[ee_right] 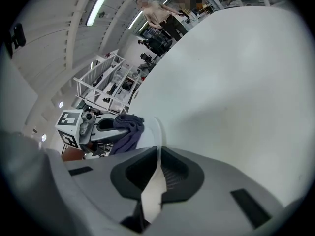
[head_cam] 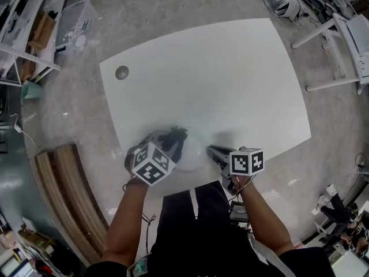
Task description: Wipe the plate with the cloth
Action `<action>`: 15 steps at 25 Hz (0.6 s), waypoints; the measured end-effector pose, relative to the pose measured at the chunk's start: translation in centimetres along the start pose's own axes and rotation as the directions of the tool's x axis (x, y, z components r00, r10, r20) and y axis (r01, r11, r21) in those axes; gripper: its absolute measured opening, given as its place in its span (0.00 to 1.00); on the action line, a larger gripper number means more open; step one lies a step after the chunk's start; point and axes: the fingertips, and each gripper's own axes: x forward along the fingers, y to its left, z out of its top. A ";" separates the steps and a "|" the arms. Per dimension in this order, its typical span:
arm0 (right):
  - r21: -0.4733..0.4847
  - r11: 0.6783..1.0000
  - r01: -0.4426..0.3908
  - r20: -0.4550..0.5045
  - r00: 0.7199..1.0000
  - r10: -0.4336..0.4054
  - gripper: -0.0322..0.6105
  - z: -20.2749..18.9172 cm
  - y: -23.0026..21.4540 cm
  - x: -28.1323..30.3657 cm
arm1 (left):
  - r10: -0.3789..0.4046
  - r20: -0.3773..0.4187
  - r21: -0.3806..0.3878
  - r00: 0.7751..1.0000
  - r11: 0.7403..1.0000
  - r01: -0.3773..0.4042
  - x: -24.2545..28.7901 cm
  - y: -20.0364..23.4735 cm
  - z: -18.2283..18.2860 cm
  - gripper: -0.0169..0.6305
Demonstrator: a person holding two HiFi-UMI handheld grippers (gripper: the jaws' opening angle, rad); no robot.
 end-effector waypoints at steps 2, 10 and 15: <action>-0.001 1.000 0.005 0.006 1.000 -0.005 0.09 0.1 -0.1 -0.1 | 0.013 -0.015 -0.010 1.000 1.000 -0.014 -1.0 -0.2 -1.4 0.11; -0.004 1.000 0.014 0.022 1.000 -0.014 0.09 0.3 0.0 0.0 | -0.054 -0.056 0.004 0.997 0.999 0.054 -2.8 -7.8 -4.7 0.11; -0.011 1.000 0.018 0.016 1.000 -0.018 0.09 0.2 0.1 0.3 | -0.142 -0.009 0.026 0.990 0.990 0.142 -0.6 -11.8 -1.5 0.11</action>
